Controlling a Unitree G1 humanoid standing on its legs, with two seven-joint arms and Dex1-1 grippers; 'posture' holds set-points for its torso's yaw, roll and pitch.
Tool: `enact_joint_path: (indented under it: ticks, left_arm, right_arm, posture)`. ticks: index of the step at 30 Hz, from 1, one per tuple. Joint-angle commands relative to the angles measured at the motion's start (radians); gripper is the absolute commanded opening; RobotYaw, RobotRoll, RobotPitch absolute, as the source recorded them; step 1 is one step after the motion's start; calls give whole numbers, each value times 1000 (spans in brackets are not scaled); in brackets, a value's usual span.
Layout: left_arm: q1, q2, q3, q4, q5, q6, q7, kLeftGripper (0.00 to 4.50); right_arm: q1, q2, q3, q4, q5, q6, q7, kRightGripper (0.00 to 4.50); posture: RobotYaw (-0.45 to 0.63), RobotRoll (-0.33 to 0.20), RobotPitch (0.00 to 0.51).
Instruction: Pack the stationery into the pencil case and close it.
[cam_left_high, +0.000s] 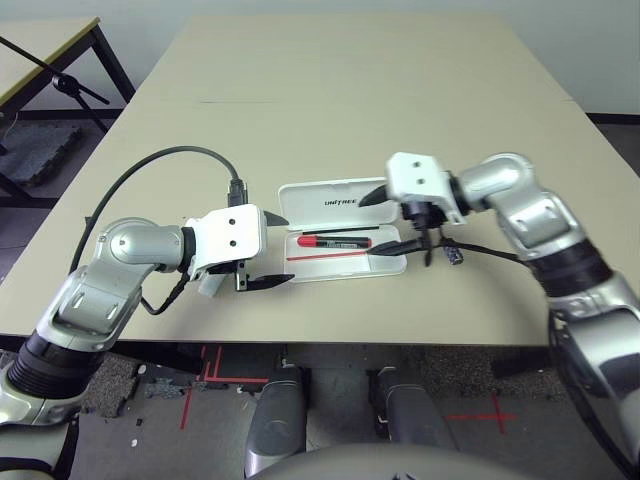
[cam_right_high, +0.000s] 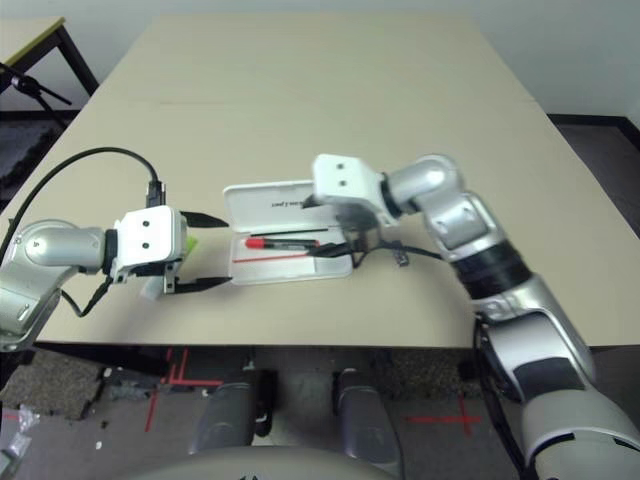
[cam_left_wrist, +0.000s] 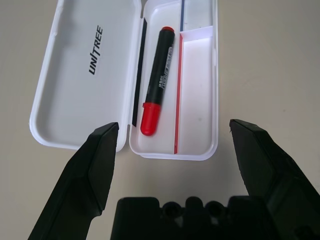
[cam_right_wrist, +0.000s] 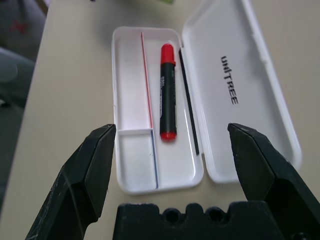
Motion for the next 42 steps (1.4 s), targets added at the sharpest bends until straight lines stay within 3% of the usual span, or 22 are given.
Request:
enact_joint_path:
  ticks: [1, 6, 13, 22, 29, 38, 42]
  left_arm:
    - [18, 15, 16, -4, 2, 14, 10, 4500]
    - [26, 13, 27, 0, -4, 22, 16, 4500]
    - [27, 20, 30, -2, 0, 86, 32, 4500]
    - [5, 21, 80, -57, -11, 626, 246, 4500]
    - [-77, -94, 168, -12, -35, 969, 412, 4500]
    - [-46, -162, 204, -34, -79, 1119, 498, 4500]
    - [-25, -186, 205, 3, -78, 1116, 538, 4500]
  right_arm:
    - [68, -54, -71, -92, 78, 71, -5, 4460]
    - [144, -101, -120, -198, 153, 139, -32, 4460]
    - [171, -114, -89, -212, 150, 136, -75, 4460]
    - [166, -101, -45, -188, 132, 106, -101, 4460]
    - [149, -88, -17, -163, 126, 79, -99, 4460]
    - [134, -76, 8, -129, 110, 42, -95, 4460]
    - [133, -75, 13, -127, 107, 35, -97, 4460]
  posture:
    - [116, 0, 117]
    - [97, 0, 119]
    - [104, 0, 121]
    - [120, 0, 126]
    - [133, 0, 129]
    - [154, 0, 134]
    - [152, 0, 135]
